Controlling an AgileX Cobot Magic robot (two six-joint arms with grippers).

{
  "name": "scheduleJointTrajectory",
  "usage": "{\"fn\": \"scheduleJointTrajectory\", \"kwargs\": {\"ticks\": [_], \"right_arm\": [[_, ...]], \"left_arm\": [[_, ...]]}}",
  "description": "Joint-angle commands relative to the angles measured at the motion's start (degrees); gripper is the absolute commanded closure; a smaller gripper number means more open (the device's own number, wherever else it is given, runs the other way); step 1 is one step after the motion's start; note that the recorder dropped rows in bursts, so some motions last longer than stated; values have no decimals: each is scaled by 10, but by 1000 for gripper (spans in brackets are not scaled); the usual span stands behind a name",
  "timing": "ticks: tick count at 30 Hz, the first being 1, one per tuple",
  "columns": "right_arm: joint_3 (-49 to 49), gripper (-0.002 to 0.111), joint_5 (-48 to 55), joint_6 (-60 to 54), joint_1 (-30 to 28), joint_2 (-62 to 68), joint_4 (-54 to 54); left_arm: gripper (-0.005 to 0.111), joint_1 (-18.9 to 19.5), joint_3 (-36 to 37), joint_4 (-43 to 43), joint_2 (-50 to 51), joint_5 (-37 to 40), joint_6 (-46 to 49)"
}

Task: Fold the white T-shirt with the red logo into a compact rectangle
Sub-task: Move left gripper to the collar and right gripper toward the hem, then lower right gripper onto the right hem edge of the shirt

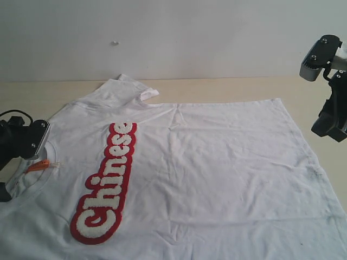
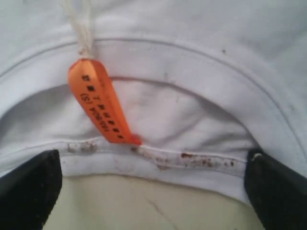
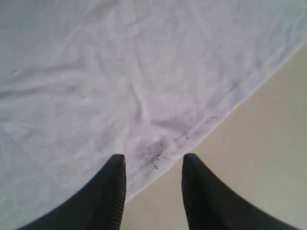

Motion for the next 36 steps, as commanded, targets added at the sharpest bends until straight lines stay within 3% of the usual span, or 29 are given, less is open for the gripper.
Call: {"fn": "scheduleJointTrajectory", "kwargs": {"ticks": [1, 20, 36], "right_arm": [[-6, 69, -5, -6, -3, 0, 4], [-6, 69, -5, -10, -3, 0, 4], [-6, 69, -6, -10, -3, 0, 4]], "left_arm": [[2, 0, 0, -3, 26, 5, 2], [2, 1, 0, -1, 150, 11, -2], [2, 1, -2, 22, 196, 20, -16]]}}
